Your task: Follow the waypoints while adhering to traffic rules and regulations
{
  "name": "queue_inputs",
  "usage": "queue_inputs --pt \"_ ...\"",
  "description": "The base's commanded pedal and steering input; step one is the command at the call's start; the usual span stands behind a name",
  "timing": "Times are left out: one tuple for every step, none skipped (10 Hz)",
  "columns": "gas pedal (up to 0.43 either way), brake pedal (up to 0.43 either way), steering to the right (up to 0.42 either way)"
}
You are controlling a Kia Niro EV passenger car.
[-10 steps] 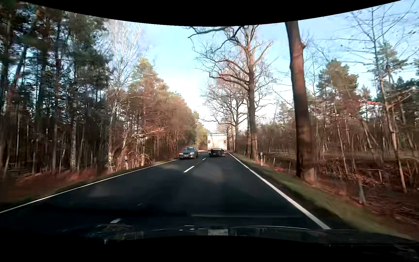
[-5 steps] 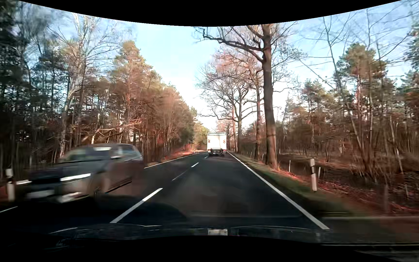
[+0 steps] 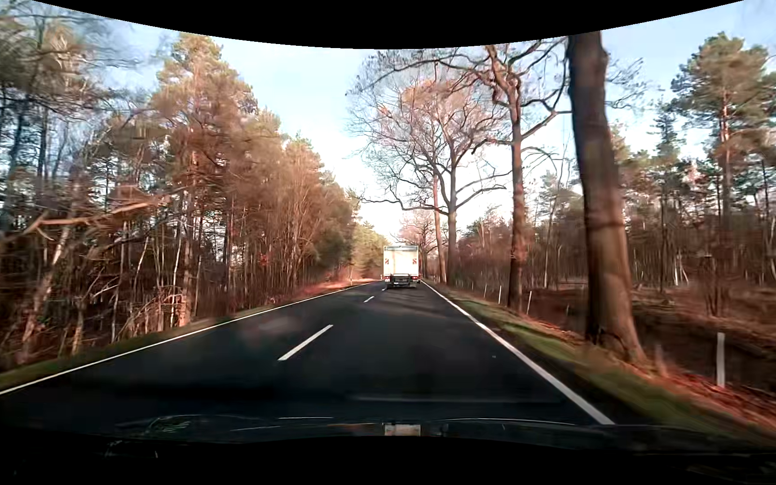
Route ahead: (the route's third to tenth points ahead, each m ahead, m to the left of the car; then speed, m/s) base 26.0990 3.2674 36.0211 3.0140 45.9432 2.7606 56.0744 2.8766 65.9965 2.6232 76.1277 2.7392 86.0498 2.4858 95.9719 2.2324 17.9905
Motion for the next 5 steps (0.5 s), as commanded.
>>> queue_inputs --pt "0.169 0.000 -0.001" --pt "0.177 0.000 -0.002" --pt "0.177 0.000 -0.001" --pt "0.177 0.000 -0.001" --pt "0.177 0.000 -0.002"
